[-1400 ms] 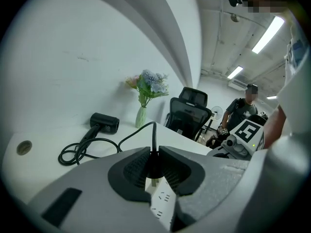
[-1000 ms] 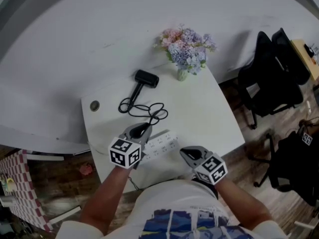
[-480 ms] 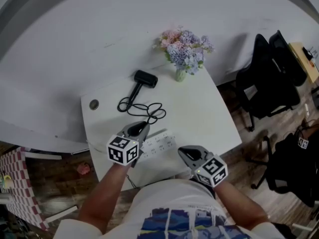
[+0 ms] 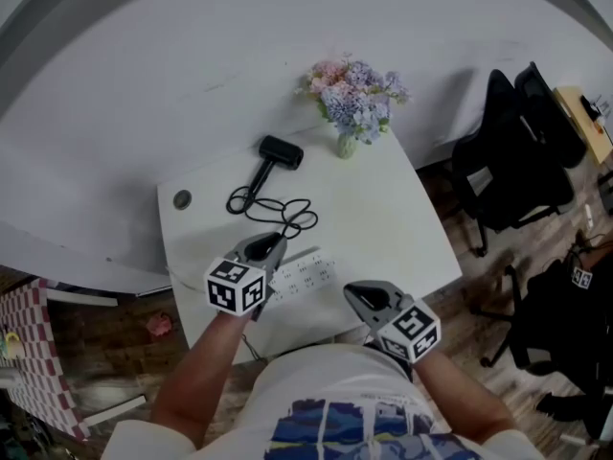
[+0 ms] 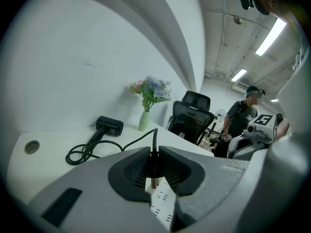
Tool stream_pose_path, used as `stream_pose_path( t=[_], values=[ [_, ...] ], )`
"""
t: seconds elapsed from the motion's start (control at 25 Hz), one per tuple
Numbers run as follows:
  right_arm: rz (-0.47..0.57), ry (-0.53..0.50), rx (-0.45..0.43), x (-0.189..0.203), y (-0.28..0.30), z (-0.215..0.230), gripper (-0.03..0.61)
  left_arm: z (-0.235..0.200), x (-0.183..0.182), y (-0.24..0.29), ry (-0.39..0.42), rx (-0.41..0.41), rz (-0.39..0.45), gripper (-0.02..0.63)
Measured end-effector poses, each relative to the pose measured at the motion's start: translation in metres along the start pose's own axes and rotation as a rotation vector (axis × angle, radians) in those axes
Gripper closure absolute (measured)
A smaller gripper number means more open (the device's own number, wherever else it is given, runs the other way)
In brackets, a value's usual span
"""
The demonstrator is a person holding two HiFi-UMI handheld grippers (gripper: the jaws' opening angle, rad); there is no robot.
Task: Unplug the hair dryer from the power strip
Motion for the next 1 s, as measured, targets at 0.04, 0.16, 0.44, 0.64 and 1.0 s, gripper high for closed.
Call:
stream_pose_path(
  t=[0.04,0.16,0.44,0.64,1.0],
  values=[
    [0.004,-0.003,-0.001,0.0,-0.001,-0.001,0.58,0.0,0.0,-0.001,0.0,-0.001,0.0,0.561],
    [0.006,-0.008,-0.005,-0.001,-0.003,-0.004,0.58,0.001,0.0,-0.002,0.001,-0.005,0.001,0.561],
    [0.013,-0.005,-0.003,0.002,-0.009,-0.009,0.58,0.007,0.003,-0.004,0.001,-0.012,0.001,0.561],
    [0.009,-0.008,-0.002,0.003,-0.013,-0.011,0.581,0.009,0.003,-0.005,0.005,-0.018,0.002,0.561],
    [0.008,-0.006,-0.002,0.007,-0.023,-0.016,0.581,0.012,0.006,-0.005,-0.002,-0.029,-0.002,0.561]
  ],
)
Point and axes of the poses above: the fingertips, and each gripper's own axes: y forward along the fingers, z to its right, x out of its underside, the point moved 9 cm from there along -y, backward along the fingers, and after that the axes turned 5 degrees about x, right-handed, at the moved point
